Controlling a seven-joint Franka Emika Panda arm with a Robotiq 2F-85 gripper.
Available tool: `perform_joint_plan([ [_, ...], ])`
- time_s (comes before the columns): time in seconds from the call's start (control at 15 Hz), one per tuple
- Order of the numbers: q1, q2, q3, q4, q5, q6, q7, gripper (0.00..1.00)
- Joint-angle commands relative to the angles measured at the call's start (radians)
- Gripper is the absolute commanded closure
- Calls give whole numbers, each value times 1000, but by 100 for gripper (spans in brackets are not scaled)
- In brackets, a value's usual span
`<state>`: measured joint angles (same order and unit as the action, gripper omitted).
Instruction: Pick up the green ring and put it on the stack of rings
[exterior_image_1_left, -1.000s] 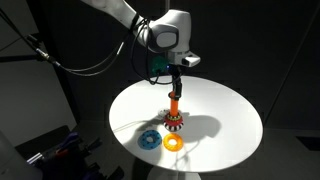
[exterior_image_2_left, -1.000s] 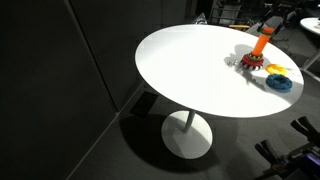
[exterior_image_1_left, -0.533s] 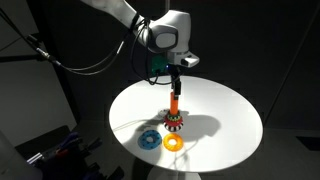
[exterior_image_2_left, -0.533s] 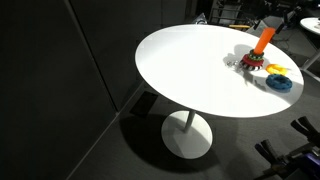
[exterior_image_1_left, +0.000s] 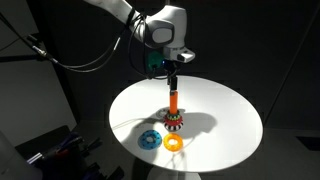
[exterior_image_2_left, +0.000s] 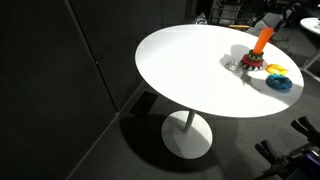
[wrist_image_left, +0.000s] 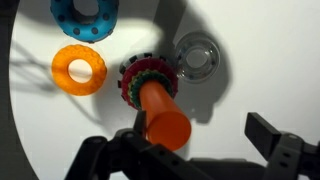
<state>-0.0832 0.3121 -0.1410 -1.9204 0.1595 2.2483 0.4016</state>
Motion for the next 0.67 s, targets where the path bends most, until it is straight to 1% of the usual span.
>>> perform_joint_plan([
  [0.0,14,-58,16,-43,-8,-35,-14,0],
  [0.4,53,-105,44,-105,-24,-40,-25,0],
  [0.6,65,-126,61,-141,-28,-31,-66,0],
])
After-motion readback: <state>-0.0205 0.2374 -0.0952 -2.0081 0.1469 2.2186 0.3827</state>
